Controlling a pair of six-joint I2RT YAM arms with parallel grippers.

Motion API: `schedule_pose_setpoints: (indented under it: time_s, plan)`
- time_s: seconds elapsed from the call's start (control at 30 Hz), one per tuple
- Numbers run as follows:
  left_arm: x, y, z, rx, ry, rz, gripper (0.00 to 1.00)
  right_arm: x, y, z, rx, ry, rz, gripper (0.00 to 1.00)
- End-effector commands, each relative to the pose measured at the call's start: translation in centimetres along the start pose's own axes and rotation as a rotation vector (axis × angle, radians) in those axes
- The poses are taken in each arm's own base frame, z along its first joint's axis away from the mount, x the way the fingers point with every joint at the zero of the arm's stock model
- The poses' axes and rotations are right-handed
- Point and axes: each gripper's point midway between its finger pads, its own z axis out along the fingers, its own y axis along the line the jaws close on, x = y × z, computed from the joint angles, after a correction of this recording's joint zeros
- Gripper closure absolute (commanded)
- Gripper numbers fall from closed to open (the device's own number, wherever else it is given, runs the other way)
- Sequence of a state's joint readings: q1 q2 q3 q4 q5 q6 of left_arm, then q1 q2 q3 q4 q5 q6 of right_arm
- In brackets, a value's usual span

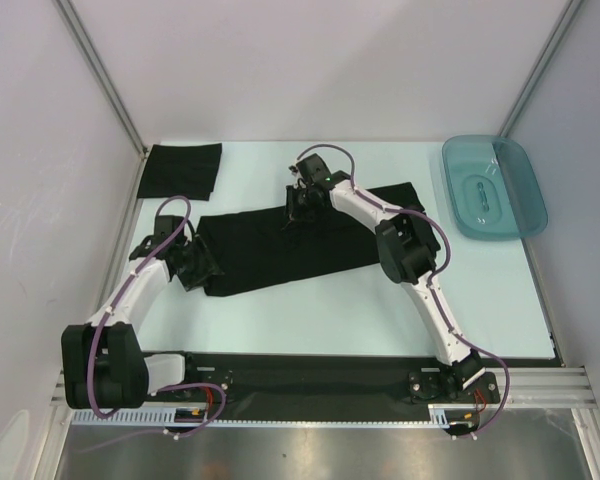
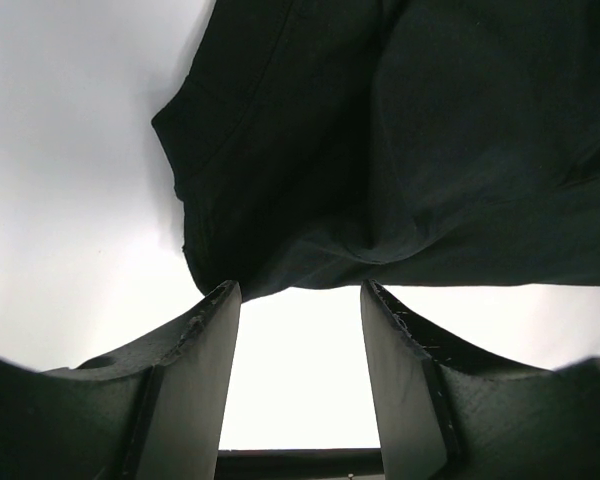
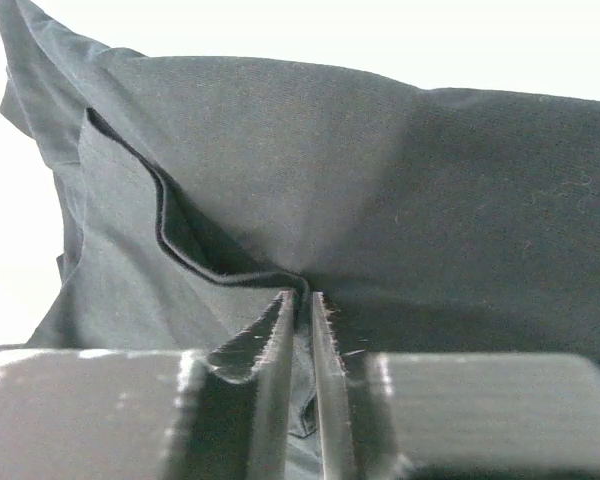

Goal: Fold and stack the t-shirts
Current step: Fold the tshirt

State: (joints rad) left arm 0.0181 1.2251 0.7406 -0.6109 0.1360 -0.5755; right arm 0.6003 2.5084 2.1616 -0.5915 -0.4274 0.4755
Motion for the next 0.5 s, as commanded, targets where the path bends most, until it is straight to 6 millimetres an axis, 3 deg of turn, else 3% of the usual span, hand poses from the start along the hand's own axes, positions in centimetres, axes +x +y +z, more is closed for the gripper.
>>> schedule_pose_setpoints:
  time_s: [0.0,0.13,0.37,0.47]
  plan:
    - [-0.6,0.0,-0.1,0.0,-0.019,0.006,0.43,-1.6,1.5,-0.4,-0.038,-0.049,-0.014,0.9]
    - [-0.4,0.2,0.2,-0.007,-0.015,0.0,0.43,-3.3,3.0,-2.4,-0.041,-0.105,-0.021,1.0]
    - [0.0,0.5,1.2,-0.016,0.008,-0.018,0.44,-5.9,3.2,-6.3,-0.022,-0.216,-0.005,1.0]
    - [0.5,0.7,1.9,-0.019,0.035,-0.029,0.45,-6.0,2.7,-6.6,-0.021,-0.225,0.007,1.0]
